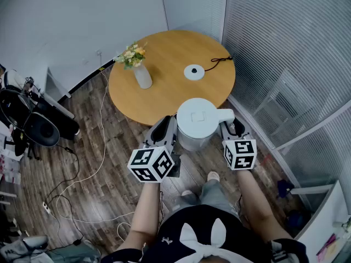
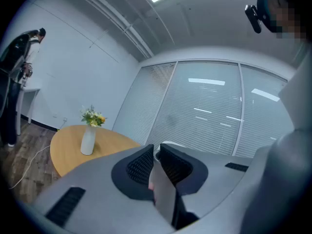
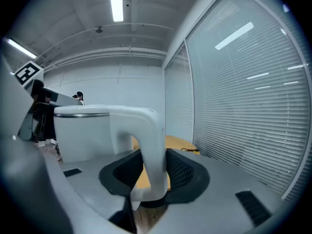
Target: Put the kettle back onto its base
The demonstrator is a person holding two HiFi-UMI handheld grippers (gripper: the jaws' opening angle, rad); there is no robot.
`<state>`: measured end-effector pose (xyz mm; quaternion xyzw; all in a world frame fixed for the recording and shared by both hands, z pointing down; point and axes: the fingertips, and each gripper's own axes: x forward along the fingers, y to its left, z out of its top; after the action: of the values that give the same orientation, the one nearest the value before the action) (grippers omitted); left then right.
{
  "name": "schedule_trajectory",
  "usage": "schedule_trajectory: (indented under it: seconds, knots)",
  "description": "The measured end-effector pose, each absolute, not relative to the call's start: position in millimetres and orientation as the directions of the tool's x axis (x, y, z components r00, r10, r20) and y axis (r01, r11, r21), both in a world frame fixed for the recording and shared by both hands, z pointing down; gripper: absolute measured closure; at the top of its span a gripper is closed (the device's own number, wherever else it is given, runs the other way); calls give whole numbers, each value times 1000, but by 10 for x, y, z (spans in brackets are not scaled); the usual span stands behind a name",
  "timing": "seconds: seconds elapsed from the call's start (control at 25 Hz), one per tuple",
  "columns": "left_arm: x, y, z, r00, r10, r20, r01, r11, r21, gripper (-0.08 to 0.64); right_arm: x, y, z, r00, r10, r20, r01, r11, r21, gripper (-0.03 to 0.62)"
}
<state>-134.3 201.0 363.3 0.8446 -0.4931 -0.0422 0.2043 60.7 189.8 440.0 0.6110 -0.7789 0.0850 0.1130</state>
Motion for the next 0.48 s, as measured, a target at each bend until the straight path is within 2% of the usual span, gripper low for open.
schedule_trajectory:
  seconds: [0.48]
  knots:
    - [-1487, 2132, 3674, 508, -850, 136, -813, -422, 401, 509, 465, 2048, 4446, -229, -929, 290, -972, 233, -21, 442]
